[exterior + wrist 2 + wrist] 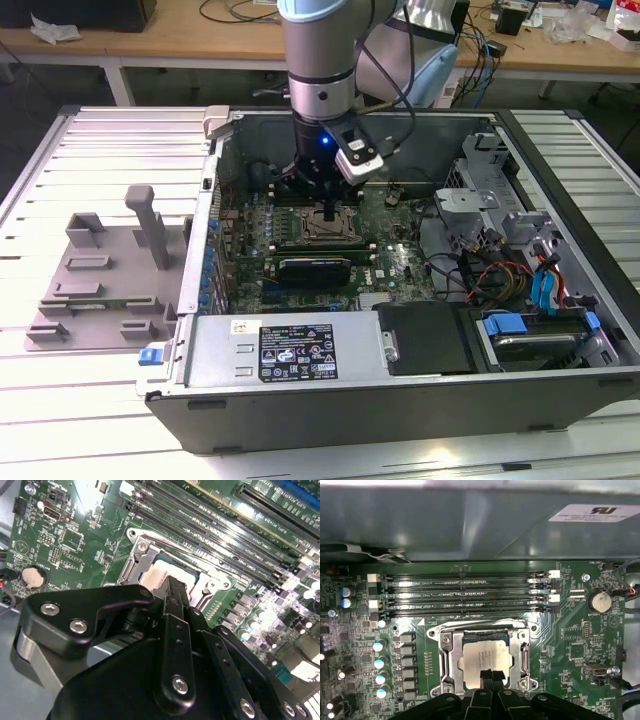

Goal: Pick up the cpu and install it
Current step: 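Install the first cpu locking lever, then install the second cpu locking lever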

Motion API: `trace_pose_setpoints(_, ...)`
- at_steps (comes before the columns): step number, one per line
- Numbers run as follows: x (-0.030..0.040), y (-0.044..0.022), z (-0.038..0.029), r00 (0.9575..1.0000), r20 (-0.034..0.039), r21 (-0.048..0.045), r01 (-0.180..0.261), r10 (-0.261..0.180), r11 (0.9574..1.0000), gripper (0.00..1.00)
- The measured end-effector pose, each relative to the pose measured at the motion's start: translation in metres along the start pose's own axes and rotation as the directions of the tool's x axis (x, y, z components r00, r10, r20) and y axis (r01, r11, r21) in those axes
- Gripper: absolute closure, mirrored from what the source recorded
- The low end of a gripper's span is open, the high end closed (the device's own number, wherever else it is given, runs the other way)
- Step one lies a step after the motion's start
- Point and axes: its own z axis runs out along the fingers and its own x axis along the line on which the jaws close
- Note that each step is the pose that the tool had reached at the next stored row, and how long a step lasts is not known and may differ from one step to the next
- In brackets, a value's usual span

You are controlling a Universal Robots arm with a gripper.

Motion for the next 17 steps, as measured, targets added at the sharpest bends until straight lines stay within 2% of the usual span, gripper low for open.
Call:
trace_pose_setpoints(3, -0.0011, -0.0007, -0.009, 1.0, 0.0, -0.0001, 0.0, 0.0, 1.0, 0.89)
trace_pose_setpoints(17, -0.0012, -0.0007, -0.0102, 1.0, 0.0, -0.0001, 0.0, 0.0, 1.0, 0.89)
